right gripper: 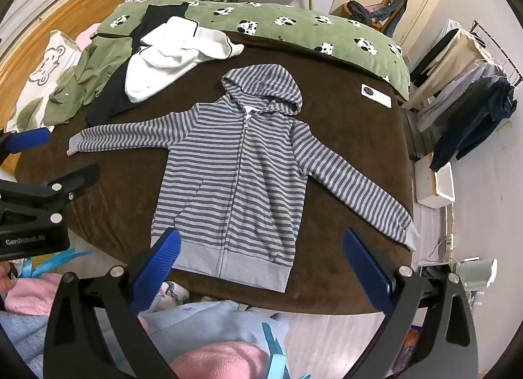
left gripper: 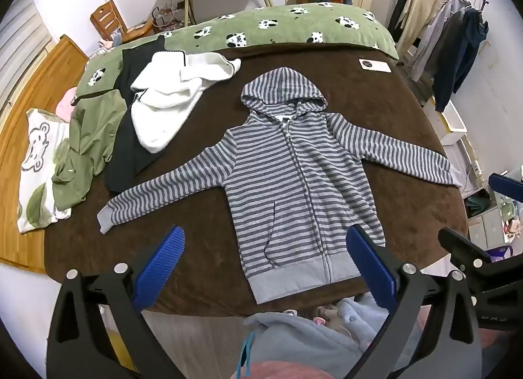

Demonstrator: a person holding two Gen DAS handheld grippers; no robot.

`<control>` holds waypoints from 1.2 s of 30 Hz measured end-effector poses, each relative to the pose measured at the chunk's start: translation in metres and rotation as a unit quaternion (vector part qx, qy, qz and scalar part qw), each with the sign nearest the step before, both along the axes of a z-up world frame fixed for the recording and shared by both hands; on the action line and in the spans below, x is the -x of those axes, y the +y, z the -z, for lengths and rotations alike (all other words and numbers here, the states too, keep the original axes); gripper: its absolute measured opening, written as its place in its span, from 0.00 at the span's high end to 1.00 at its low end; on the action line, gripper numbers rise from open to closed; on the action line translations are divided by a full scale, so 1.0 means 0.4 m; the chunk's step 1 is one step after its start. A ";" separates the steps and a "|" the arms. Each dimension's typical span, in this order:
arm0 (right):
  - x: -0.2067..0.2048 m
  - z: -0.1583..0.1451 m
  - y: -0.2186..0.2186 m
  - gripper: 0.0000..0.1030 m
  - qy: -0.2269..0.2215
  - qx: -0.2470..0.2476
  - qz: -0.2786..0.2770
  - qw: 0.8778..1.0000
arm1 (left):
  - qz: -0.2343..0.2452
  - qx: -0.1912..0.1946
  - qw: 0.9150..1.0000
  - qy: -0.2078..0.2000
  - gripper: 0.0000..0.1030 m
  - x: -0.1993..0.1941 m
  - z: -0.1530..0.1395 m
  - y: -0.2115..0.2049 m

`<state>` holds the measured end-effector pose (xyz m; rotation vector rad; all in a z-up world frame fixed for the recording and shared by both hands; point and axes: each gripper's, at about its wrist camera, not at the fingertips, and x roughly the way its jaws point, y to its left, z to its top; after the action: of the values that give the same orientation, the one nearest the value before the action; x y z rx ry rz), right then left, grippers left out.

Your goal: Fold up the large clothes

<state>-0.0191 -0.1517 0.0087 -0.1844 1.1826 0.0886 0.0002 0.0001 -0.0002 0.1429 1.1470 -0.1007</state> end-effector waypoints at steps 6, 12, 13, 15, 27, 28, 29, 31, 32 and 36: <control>0.005 0.004 -0.001 0.06 0.002 0.001 0.000 1.000 | 0.001 0.003 1.000 -0.006 0.06 0.001 -0.002 0.000; -0.004 -0.008 -0.004 0.06 0.003 0.001 -0.001 1.000 | 0.003 0.004 1.000 -0.005 0.06 0.012 0.005 -0.012; -0.005 -0.011 -0.005 0.06 0.002 0.001 -0.002 1.000 | 0.004 0.003 1.000 -0.005 0.06 0.013 0.006 -0.014; -0.003 -0.007 -0.004 0.06 0.002 0.002 -0.002 1.000 | 0.002 0.004 1.000 -0.004 0.06 0.008 0.006 -0.013; 0.002 0.003 -0.005 0.06 0.000 0.002 0.001 1.000 | 0.002 0.005 1.000 -0.004 0.06 0.008 0.005 -0.009; -0.001 0.002 -0.006 0.06 0.000 0.001 0.002 1.000 | 0.002 0.006 1.000 -0.004 0.06 0.008 0.004 -0.008; 0.001 0.001 -0.005 0.06 0.001 0.002 0.001 1.000 | 0.002 0.006 1.000 -0.004 0.06 0.008 0.004 -0.007; 0.001 0.002 -0.005 0.06 0.002 0.001 0.002 1.000 | 0.001 0.006 1.000 -0.004 0.06 0.008 0.005 -0.007; -0.002 0.000 -0.005 0.06 0.002 0.001 0.002 1.000 | 0.001 0.006 1.000 -0.004 0.06 0.007 0.004 -0.007; -0.007 -0.010 -0.010 0.06 0.000 0.000 0.003 1.000 | -0.001 0.007 1.000 -0.002 0.06 0.005 0.001 -0.005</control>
<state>-0.0165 -0.1557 0.0128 -0.1814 1.1825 0.0830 -0.0017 -0.0017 -0.0008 0.1287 1.1414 -0.1066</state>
